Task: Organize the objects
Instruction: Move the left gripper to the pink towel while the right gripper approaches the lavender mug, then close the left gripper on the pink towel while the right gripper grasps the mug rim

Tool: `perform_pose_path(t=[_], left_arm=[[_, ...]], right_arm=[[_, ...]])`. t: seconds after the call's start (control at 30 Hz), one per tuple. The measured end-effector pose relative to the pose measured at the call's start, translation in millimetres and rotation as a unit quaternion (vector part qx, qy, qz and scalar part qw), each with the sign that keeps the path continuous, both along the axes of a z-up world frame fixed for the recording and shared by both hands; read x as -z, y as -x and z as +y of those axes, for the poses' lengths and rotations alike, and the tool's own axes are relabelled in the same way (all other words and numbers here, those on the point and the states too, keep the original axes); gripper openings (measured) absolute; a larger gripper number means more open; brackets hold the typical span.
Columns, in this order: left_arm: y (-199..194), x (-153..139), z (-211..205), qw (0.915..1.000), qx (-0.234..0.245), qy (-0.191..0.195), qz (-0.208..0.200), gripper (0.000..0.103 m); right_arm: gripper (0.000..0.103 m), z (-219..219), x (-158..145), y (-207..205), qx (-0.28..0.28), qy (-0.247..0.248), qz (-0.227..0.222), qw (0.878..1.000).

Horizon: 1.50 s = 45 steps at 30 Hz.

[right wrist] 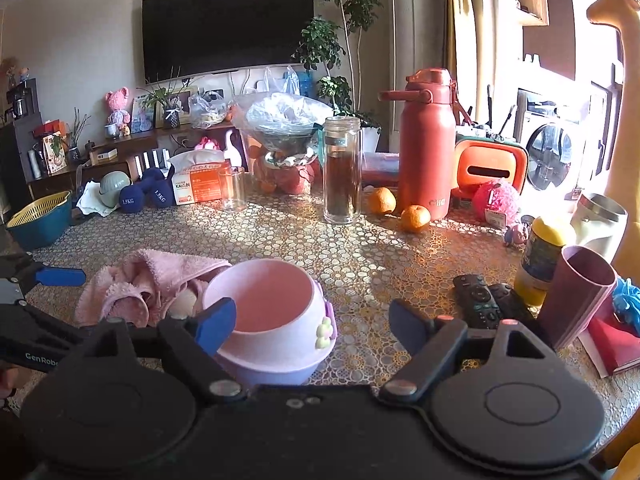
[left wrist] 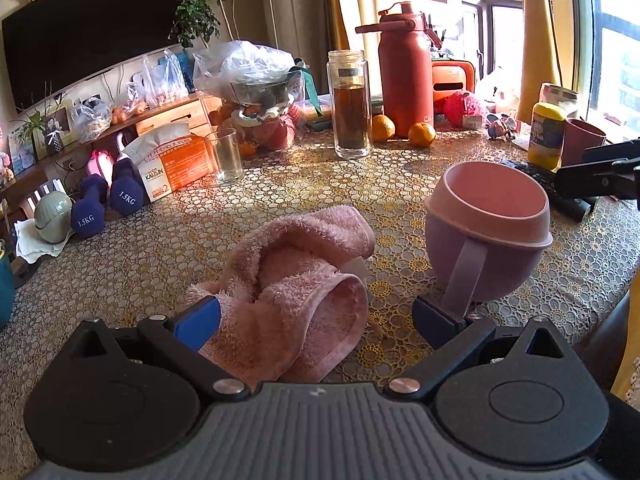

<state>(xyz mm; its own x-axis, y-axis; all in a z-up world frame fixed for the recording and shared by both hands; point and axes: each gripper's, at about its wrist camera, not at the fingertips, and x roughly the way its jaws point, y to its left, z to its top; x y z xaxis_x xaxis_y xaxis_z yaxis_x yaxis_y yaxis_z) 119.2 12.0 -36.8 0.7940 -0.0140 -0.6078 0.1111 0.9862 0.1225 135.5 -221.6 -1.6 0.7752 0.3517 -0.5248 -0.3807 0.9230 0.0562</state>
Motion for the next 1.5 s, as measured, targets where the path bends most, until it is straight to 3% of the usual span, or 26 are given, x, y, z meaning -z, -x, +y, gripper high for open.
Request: perform_pose_path(t=[0.33, 0.43, 0.57, 0.87, 0.97, 1.0, 1.07, 1.17, 1.3, 1.5], left_arm=[[-28.7, 32.7, 8.8, 0.9988, -0.01, -0.023, 0.041, 0.101], [-34.3, 36.5, 9.7, 0.9984, -0.011, -0.027, 0.048, 0.091], [-42.1, 32.4, 6.9, 0.9985, -0.019, -0.029, 0.041, 0.091], [-60.5, 37.0, -24.2, 0.9941, 0.004, -0.104, 0.031, 0.091], [-63.7, 41.2, -23.5, 0.994, 0.009, -0.103, 0.038, 0.091], [-64.1, 41.4, -22.1, 0.9944, 0.008, -0.097, 0.04, 0.089], [-64.4, 40.1, -19.2, 0.9952, 0.003, -0.088, 0.042, 0.073], [-62.3, 37.6, -16.1, 0.9964, 0.007, -0.074, 0.041, 0.062], [-58.2, 34.1, -14.2, 0.997, 0.008, -0.069, 0.033, 0.052], [-50.7, 23.3, -3.1, 0.999, 0.002, -0.039, 0.023, 0.041]], right_arm=[[0.08, 1.6, 6.8, -25.1, 0.0, -0.011, 0.034, 0.999], [0.078, 1.6, 11.5, -31.2, 0.0, -0.015, 0.047, 0.999], [0.076, 3.9, 17.2, -37.8, 0.001, -0.018, 0.067, 0.998], [0.075, 6.2, 23.1, -46.8, -0.005, -0.031, 0.09, 0.996], [0.073, 6.4, 23.0, -48.8, -0.007, -0.038, 0.098, 0.994], [0.072, 6.7, 22.6, -49.7, -0.009, -0.041, 0.101, 0.994], [0.066, 6.8, 23.0, -53.0, -0.012, -0.045, 0.11, 0.993], [0.064, 5.3, 25.6, -57.9, -0.006, -0.051, 0.122, 0.991], [0.057, 2.1, 27.5, -62.3, 0.001, -0.056, 0.135, 0.989], [0.038, -5.5, 27.5, -65.6, 0.0, -0.056, 0.138, 0.989]])
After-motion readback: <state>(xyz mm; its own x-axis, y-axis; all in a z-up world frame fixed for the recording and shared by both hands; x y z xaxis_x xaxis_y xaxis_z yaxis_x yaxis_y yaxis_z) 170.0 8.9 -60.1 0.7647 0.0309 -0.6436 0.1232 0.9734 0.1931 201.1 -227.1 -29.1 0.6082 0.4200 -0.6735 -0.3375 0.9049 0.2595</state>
